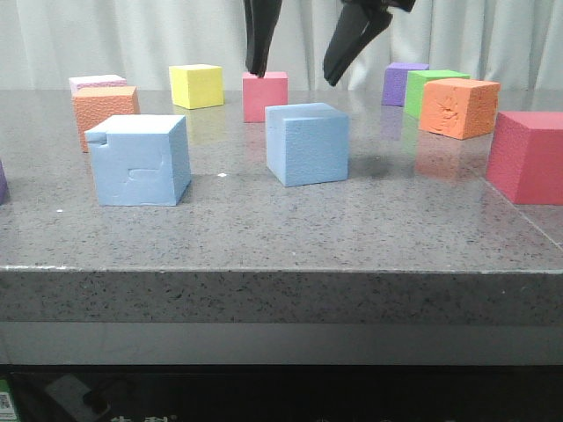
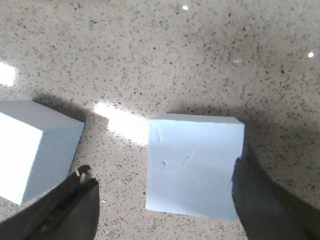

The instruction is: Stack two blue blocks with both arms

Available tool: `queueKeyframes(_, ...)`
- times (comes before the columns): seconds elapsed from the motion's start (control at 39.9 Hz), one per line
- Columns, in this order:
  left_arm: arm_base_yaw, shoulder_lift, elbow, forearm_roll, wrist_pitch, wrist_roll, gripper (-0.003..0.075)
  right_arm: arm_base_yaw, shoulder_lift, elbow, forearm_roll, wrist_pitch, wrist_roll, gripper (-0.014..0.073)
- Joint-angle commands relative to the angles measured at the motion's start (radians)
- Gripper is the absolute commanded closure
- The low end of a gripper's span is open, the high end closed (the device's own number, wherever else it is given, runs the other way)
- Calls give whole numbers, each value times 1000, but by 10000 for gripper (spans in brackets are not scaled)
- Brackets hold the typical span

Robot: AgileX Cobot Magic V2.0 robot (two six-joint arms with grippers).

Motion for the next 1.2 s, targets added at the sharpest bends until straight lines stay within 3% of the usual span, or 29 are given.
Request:
queueKeyframes(0.0,1,4,-37,-1,-83,-3,48,-4,-68,-27,4,41,-10,34)
queueKeyframes(0.15,1,4,-37,-1,-83,-3,48,-4,-77,-27,4,40,-25,56)
queueKeyframes(0.23,1,4,-37,-1,-83,-3,48,-4,-77,-27,4,41,-25,155)
queueKeyframes(0.4,1,4,-37,-1,-83,-3,48,-4,-81,-27,4,41,-25,488)
queueKeyframes(0.73,1,4,-37,-1,-83,-3,48,-55,-157,-26,6,68,-27,711)
queueKeyframes(1.03,1,4,-37,-1,-81,-3,48,-200,-285,1,5,89,-85,697)
queueKeyframes(1.18,1,4,-37,-1,-79,-3,48,-284,-412,159,2,42,-121,697)
